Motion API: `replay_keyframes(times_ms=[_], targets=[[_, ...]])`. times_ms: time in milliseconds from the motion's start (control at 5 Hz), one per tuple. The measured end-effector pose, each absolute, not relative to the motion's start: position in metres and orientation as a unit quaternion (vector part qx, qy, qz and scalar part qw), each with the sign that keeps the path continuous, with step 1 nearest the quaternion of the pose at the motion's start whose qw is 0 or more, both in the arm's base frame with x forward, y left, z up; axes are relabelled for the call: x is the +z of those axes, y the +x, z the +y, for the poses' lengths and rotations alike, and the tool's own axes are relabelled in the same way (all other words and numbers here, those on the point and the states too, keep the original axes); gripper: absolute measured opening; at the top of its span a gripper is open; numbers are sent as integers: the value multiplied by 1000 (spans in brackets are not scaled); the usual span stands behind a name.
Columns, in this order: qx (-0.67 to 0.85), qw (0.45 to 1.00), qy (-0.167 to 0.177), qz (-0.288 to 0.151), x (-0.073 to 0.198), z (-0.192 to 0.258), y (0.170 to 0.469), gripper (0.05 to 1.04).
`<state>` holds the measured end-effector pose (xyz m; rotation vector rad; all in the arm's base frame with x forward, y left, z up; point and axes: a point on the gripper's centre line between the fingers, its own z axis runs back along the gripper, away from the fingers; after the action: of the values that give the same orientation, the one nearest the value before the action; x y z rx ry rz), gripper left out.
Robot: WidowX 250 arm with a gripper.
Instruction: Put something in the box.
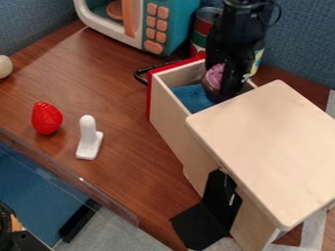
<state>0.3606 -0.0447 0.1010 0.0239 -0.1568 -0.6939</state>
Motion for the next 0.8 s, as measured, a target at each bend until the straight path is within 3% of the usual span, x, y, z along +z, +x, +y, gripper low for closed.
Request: replay_keyframes(times_ms=[400,600,800], targets=[[-345,936,15,-60,82,-36,350,842],[-347,936,17,-58,78,-34,348,896],[-342,938,22,-55,76,-30,347,1019]])
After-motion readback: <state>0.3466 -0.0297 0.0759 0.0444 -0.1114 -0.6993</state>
